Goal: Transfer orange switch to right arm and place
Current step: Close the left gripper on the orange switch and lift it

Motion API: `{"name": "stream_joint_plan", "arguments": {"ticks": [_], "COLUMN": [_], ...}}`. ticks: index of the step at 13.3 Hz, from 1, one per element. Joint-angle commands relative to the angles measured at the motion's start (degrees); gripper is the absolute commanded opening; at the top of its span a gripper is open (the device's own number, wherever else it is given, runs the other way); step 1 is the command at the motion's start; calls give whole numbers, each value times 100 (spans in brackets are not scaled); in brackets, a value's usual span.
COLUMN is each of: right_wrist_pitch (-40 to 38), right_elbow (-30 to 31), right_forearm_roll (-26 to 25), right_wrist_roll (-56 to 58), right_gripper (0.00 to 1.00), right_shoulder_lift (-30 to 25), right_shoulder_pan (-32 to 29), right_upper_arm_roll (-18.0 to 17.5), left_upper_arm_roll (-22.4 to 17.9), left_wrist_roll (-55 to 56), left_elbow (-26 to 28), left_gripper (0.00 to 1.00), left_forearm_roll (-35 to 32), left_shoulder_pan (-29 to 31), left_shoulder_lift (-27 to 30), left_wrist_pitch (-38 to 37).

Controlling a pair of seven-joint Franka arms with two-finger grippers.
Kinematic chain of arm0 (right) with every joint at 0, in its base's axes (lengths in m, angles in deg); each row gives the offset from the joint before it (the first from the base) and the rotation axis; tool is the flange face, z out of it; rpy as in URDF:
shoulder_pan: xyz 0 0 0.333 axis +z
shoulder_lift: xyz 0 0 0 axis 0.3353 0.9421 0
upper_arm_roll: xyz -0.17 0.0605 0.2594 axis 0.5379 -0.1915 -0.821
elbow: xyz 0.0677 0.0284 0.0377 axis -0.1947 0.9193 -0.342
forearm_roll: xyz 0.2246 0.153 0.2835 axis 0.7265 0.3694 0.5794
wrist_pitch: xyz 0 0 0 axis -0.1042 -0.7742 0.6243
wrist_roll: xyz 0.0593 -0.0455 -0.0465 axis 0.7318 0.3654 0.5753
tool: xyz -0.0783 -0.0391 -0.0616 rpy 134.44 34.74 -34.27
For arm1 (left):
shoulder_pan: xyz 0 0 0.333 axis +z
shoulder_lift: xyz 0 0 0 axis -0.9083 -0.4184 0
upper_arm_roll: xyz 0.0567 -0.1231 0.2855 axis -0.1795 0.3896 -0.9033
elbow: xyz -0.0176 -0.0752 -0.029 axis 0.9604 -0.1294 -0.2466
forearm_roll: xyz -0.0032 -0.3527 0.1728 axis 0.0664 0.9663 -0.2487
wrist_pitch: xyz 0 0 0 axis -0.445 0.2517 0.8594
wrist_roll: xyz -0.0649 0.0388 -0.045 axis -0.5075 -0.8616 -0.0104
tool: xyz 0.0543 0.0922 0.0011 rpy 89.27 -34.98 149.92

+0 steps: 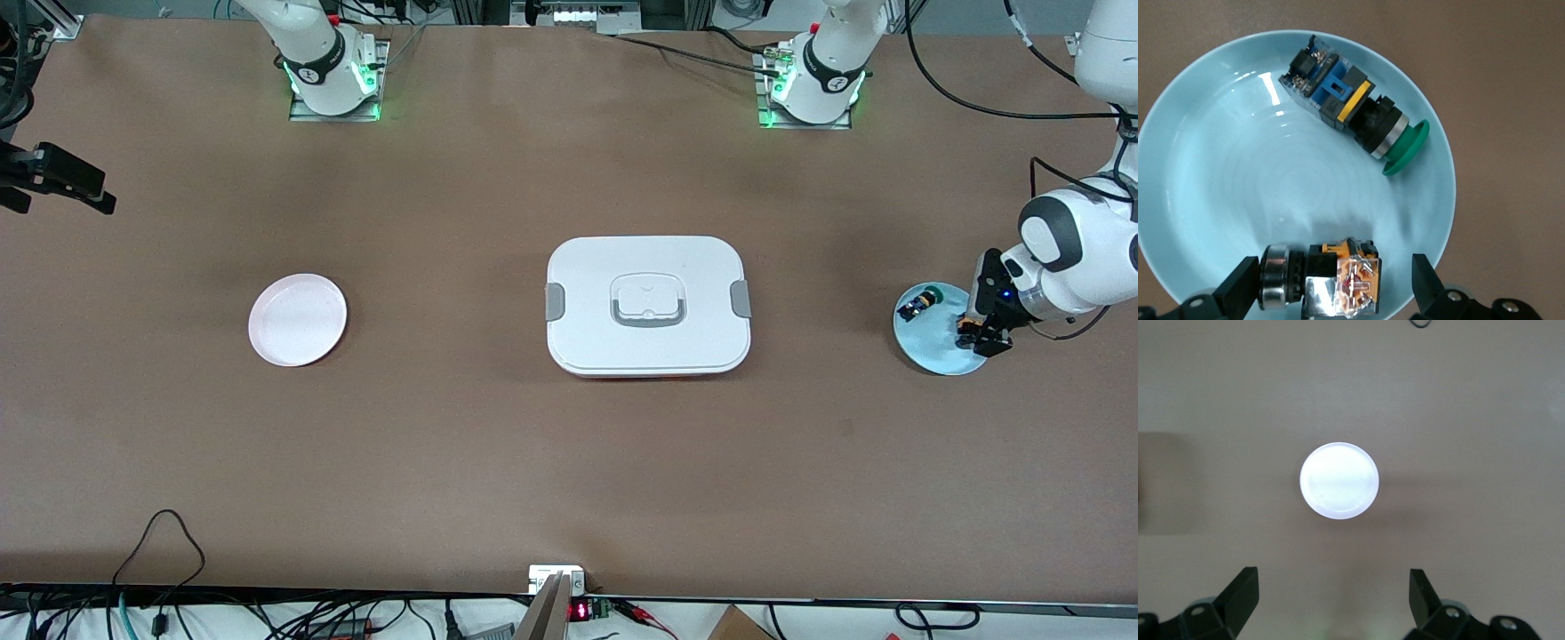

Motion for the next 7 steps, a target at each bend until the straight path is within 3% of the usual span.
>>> {"name": "stream_joint_plan", "arguments": {"ticks": [1, 7], "right_wrist_pitch": [-45, 235], "right_elbow": [12, 30], "right_forearm_roll": [-194, -195], "right_wrist_roll": [-44, -62], "right_gripper": [100, 100], "right_shoulder_lift": [-10, 60], "right_shoulder_pan": [21, 21], "right_upper_arm_roll": [-20, -20], "left_upper_arm_roll": [37, 37], "left_wrist_roll": [-178, -178], "left_elbow": [-276, -320], "left_gripper": [100, 93], "left_forearm_roll": [131, 166], "left_shoulder_pan": [18, 9], "left_shoulder_lift": [-157, -289], "left_wrist_pitch": [-16, -16]}}
